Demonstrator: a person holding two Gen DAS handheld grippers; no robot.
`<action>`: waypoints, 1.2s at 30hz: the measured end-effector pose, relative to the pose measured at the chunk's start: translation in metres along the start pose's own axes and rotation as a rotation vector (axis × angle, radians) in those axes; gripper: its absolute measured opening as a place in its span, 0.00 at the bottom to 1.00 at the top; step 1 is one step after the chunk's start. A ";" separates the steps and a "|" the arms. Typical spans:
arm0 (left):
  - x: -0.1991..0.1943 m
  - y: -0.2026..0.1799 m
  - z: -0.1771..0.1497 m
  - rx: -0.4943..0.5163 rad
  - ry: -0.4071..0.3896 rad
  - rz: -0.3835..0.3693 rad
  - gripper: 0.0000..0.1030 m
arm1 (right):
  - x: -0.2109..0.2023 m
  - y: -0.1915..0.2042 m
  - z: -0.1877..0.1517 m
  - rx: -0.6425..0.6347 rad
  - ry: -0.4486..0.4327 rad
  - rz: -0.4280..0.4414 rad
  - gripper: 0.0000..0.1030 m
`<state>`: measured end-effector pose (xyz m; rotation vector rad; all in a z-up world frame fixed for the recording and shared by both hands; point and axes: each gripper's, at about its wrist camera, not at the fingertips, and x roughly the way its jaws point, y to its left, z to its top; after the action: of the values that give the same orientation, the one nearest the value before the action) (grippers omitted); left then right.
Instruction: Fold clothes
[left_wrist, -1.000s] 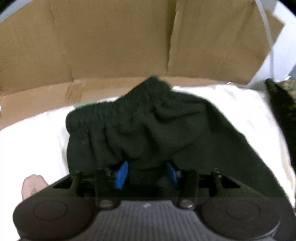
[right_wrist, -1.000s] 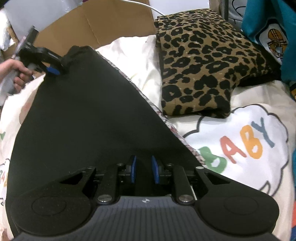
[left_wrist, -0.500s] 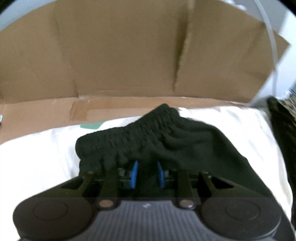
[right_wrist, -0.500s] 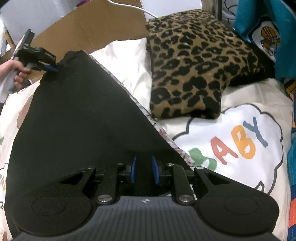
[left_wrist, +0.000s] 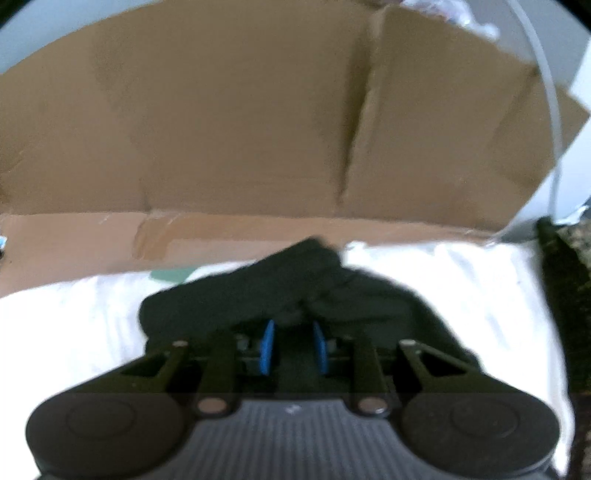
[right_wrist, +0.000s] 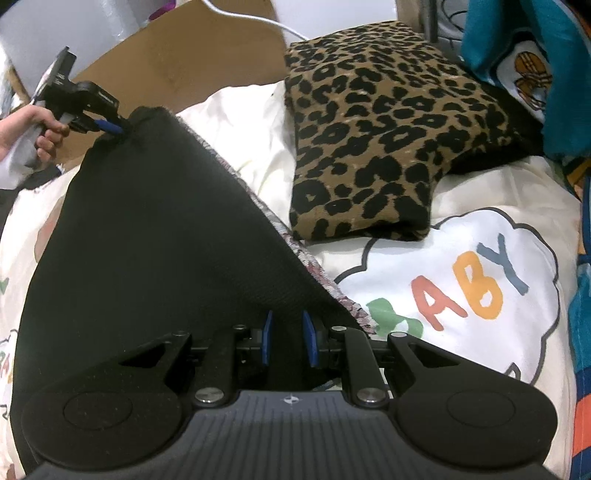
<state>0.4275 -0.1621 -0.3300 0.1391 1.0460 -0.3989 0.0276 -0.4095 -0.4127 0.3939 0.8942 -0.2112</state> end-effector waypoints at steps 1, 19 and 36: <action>-0.001 -0.004 0.003 0.004 0.002 -0.020 0.25 | -0.002 -0.001 -0.001 0.005 -0.003 -0.002 0.24; 0.025 -0.030 0.022 0.016 0.087 0.026 0.29 | -0.008 -0.017 -0.006 0.025 -0.004 -0.012 0.23; -0.044 0.044 -0.016 0.092 0.052 0.022 0.24 | -0.005 -0.021 -0.011 0.032 -0.012 0.008 0.23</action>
<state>0.4121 -0.1053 -0.3036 0.2436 1.0766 -0.4258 0.0100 -0.4237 -0.4197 0.4252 0.8786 -0.2201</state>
